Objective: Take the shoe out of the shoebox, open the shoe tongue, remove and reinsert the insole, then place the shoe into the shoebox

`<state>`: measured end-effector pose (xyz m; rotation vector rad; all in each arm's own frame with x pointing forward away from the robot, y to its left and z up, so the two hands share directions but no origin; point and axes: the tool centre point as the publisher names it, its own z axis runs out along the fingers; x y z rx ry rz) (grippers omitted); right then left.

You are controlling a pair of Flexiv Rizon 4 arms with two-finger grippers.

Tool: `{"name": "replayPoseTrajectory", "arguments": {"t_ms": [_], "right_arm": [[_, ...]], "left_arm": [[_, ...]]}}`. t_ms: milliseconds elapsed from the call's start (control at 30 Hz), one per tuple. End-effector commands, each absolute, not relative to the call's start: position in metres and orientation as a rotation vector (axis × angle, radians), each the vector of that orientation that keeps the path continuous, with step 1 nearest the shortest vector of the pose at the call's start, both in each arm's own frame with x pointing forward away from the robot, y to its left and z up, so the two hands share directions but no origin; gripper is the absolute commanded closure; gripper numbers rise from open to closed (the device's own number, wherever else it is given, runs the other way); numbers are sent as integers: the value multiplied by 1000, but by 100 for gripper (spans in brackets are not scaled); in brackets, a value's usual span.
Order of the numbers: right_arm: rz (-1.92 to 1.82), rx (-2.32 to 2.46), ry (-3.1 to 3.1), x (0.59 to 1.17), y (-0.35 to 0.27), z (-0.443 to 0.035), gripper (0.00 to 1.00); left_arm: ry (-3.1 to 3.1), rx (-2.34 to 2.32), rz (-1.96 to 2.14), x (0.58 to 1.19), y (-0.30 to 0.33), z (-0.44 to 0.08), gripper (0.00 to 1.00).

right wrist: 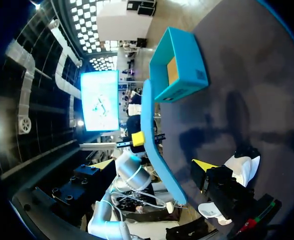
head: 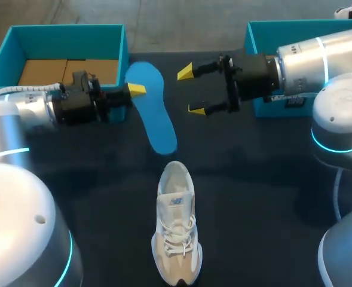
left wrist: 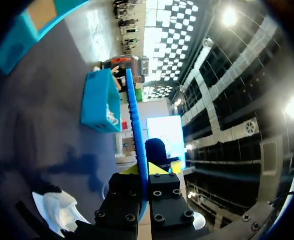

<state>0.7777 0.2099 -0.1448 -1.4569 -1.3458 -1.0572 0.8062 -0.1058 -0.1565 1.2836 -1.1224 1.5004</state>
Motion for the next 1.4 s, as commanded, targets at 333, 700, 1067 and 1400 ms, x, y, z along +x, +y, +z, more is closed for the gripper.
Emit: {"name": "replayPoseTrajectory", "arguments": {"t_ms": [333,700,1067,1400], "right_arm": [[-1057,-1460,-1345,777,211,-145,0],[-1057,-1460,-1345,777,211,-145,0],[-1057,-1460,-1345,777,211,-145,0],[-1057,-1460,-1345,777,211,-145,0]], "left_arm": [[-1615,529,2596,808,-81,-143,100],[-1914,-148,2934,812,-79,-132,100],[-1914,-148,2934,812,-79,-132,100],[-2070,-1268,2965,805,-71,-124,100]]}}
